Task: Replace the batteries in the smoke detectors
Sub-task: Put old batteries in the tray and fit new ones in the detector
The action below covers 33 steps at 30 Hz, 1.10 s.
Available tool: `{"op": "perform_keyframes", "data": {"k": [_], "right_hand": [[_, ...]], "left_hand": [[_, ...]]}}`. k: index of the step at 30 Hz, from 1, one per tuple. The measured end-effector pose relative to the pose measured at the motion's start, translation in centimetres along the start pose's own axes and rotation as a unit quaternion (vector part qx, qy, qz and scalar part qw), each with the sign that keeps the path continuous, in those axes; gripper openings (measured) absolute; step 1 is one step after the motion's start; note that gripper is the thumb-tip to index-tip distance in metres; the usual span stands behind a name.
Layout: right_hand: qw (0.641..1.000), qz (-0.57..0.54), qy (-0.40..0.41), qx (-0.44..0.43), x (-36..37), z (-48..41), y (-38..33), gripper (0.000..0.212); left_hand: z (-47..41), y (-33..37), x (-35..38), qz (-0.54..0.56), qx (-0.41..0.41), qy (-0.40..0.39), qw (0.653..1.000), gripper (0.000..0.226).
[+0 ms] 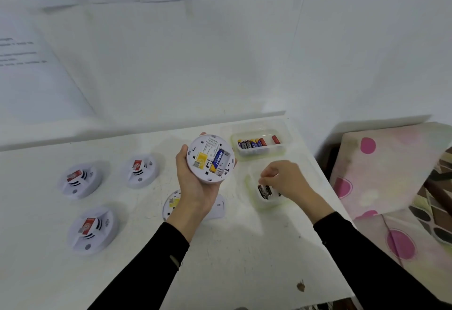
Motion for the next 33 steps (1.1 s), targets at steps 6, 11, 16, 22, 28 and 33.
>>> {"op": "perform_keyframes", "data": {"k": [6, 11, 16, 22, 28, 33], "right_hand": [[0.996, 0.037, 0.054, -0.061, 0.2, 0.3, -0.3, 0.01], [0.939, -0.116, 0.146, -0.29, -1.9, 4.2, -7.6, 0.026], [0.945, -0.094, 0.031, -0.312, 0.0, 5.1, -9.9, 0.048], [0.954, -0.052, 0.044, -0.293, 0.1, 4.0, -10.4, 0.051], [0.954, -0.069, 0.055, -0.287, -0.2, 3.7, -10.3, 0.052], [0.926, -0.024, -0.008, -0.378, 1.0, 3.9, -9.2, 0.044]], "left_hand": [[-0.3, -1.4, 0.3, 0.007, -0.01, -0.002, 1.0, 0.052], [-0.5, -1.6, 0.6, -0.008, 0.0, 0.013, 1.0, 0.052], [-0.7, -1.7, 1.4, -0.059, 0.001, 0.002, 0.998, 0.052], [-0.9, -1.7, 1.5, -0.085, 0.021, 0.006, 0.996, 0.052], [-1.4, -2.0, 1.1, -0.087, 0.012, 0.005, 0.996, 0.047], [-1.4, -2.1, 0.2, -0.04, -0.038, 0.03, 0.998, 0.06]]}}
Point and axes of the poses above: each hand's wrist, its own z-axis away from the middle knuckle, its own x-axis out of the palm, y = z × x, the point moved 6 cm from there along -z, towards the middle knuckle, and after that the axes turned 2 degrees about z, right-handed, at the moved point
